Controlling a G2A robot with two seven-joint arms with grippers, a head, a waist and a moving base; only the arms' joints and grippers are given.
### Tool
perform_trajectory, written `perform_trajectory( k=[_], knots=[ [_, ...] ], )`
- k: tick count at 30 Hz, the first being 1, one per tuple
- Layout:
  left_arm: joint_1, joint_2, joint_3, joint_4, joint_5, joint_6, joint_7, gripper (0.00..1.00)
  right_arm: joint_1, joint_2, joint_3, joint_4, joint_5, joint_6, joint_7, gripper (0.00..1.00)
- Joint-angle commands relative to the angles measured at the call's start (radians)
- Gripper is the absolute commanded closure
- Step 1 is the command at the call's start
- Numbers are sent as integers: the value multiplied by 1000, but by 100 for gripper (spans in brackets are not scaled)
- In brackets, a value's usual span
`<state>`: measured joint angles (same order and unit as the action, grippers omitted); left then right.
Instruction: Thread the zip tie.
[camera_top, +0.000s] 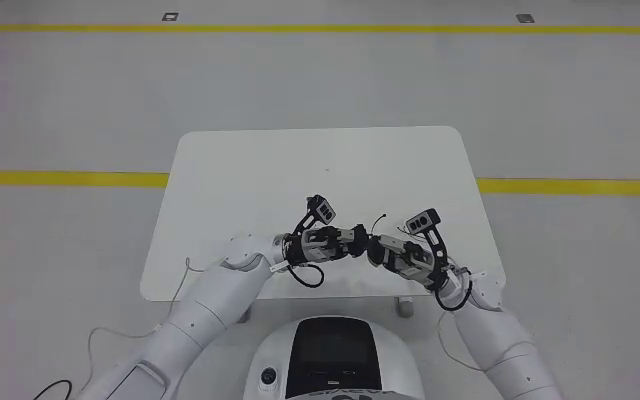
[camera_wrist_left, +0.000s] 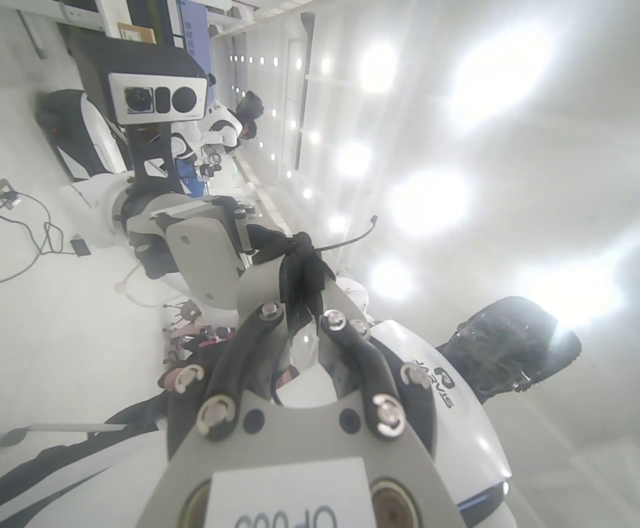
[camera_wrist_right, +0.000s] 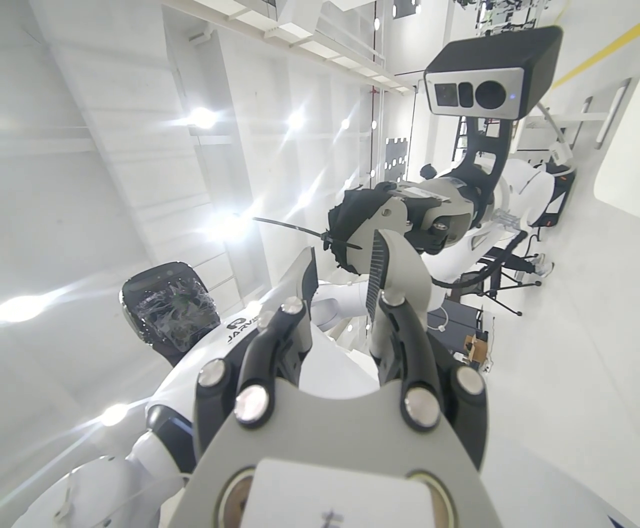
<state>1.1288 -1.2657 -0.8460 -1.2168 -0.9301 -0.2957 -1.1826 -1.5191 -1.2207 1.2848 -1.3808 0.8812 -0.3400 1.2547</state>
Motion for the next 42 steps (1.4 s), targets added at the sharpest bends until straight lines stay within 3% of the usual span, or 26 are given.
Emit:
perform_trajectory(
  k=[1,42],
  knots=[
    [0,0,0,0,0,0,0,100,1,-4,2,3,-2,0,2,78],
    [0,0,0,0,0,0,0,100,14,-56,37,30,-24,0,28,89]
  ],
)
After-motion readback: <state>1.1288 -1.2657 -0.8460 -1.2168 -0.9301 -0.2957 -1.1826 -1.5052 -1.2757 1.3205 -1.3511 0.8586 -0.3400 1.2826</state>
